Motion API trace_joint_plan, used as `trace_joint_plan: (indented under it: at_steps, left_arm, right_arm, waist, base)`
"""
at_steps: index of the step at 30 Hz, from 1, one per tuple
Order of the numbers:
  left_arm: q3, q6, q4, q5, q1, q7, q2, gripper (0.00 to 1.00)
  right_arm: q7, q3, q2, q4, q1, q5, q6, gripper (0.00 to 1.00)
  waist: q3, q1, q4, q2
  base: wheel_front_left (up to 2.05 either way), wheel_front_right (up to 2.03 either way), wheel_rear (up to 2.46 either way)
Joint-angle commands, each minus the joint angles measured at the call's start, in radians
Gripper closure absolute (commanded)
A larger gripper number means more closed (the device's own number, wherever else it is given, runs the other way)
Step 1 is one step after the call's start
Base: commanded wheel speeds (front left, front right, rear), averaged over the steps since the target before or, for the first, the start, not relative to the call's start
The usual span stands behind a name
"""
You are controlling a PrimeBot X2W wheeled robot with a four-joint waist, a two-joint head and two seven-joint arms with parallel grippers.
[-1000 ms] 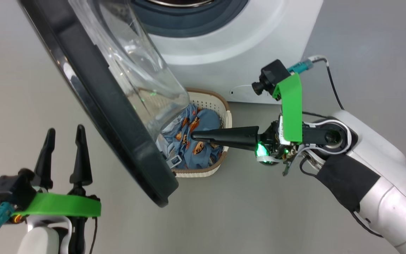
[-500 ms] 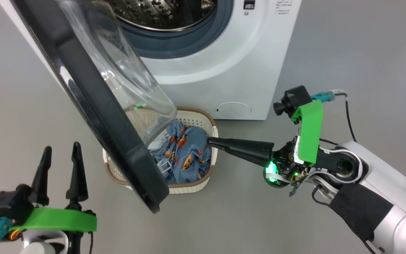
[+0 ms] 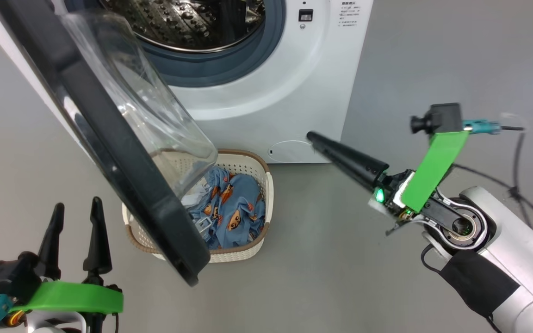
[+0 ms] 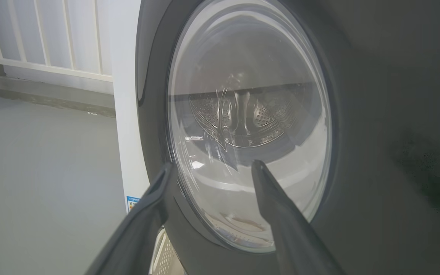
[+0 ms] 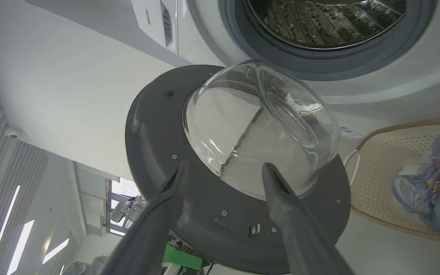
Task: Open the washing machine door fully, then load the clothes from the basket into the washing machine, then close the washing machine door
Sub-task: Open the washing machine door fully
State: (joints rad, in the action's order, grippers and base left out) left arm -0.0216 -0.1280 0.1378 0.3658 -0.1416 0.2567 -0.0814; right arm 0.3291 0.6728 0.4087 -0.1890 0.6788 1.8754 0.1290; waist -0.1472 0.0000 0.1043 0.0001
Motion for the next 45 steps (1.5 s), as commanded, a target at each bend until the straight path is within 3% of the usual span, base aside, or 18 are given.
trace_joint_plan:
  at_steps: [1, 9, 18, 24, 28, 36, 45]
  left_arm:
    - [-0.038, -0.003, -0.025, -0.008, -0.01, 0.005, -0.029, 0.0]
    - [-0.036, -0.003, -0.026, -0.009, -0.015, 0.005, -0.028, 0.0]
    - [-0.035, -0.003, -0.027, -0.018, 0.0, 0.005, -0.029, 0.0]
    - [-0.042, -0.003, -0.031, -0.021, 0.015, 0.005, -0.031, 0.0]
    - [-0.047, -0.003, -0.035, -0.024, 0.023, 0.005, -0.029, 0.0]
    - [-0.055, -0.003, -0.045, -0.035, 0.043, 0.005, -0.021, 0.0]
    - [-0.071, -0.003, -0.054, -0.045, 0.064, 0.005, -0.008, 0.0]
  right_arm:
    - [-0.035, -0.011, -0.005, 0.017, -0.015, -0.048, 0.002, 0.0]
    - [-0.317, -0.005, -0.013, -0.068, 0.013, -0.388, 0.002, 0.0]
    - [-0.555, 0.049, -0.012, -0.207, 0.037, -0.638, 0.002, 0.0]
    - [-0.589, 0.008, -0.025, -0.268, 0.02, -0.793, 0.002, 0.0]
    - [-0.59, -0.125, -0.063, -0.261, -0.035, -0.958, 0.002, 0.0]
    - [-0.591, -0.332, -0.152, -0.177, -0.223, -1.256, 0.002, 0.0]
    - [-0.591, -0.461, -0.207, -0.073, -0.383, -1.489, 0.002, 0.0]
  waist:
    - [0.0, 0.0, -0.003, -0.0001]
    - [0.001, 0.0, -0.009, -0.0001]
    - [0.022, 0.0, -0.017, -0.0001]
    - [0.037, 0.0, -0.025, -0.0001]
    - [0.043, 0.0, -0.031, -0.0001]
    - [0.058, 0.0, -0.038, -0.0001]
    - [0.074, 0.0, -0.043, -0.0001]
  base:
    - [0.0, 0.0, 0.0]
    - [0.0, 0.0, 0.0]
    - [0.0, 0.0, 0.0]
    - [0.0, 0.0, 0.0]
    - [0.0, 0.0, 0.0]
    - [0.0, 0.0, 0.0]
    - [0.0, 0.0, 0.0]
